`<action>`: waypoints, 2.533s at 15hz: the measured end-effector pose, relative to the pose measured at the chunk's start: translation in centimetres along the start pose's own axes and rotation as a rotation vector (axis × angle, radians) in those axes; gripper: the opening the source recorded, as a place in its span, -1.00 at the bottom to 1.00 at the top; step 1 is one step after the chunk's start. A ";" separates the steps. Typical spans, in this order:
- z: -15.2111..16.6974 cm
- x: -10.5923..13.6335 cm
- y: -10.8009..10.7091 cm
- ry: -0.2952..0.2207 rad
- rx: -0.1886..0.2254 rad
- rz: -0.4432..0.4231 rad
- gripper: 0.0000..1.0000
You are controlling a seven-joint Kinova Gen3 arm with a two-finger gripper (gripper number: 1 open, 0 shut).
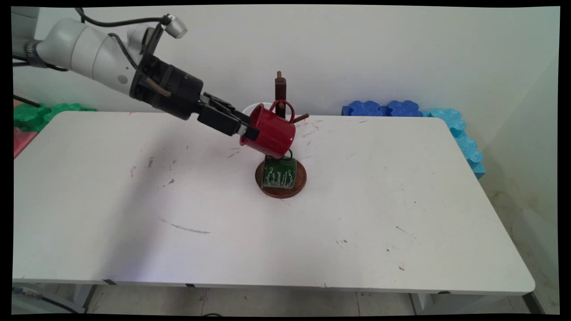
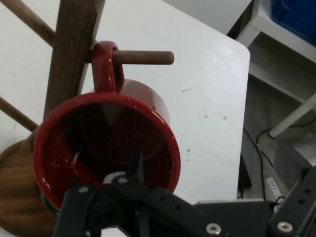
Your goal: Pick up the red mug from the rack, then place the picked object on the table
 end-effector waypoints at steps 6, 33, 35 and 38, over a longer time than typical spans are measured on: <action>0.9 0.1 -0.2 -0.014 0.003 -0.006 1.00; 1.6 1.1 0.2 -0.017 -0.007 0.012 -1.00; 1.5 1.2 0.5 -0.017 -0.015 0.016 -1.00; 1.3 1.3 1.0 -0.016 -0.028 0.023 -1.00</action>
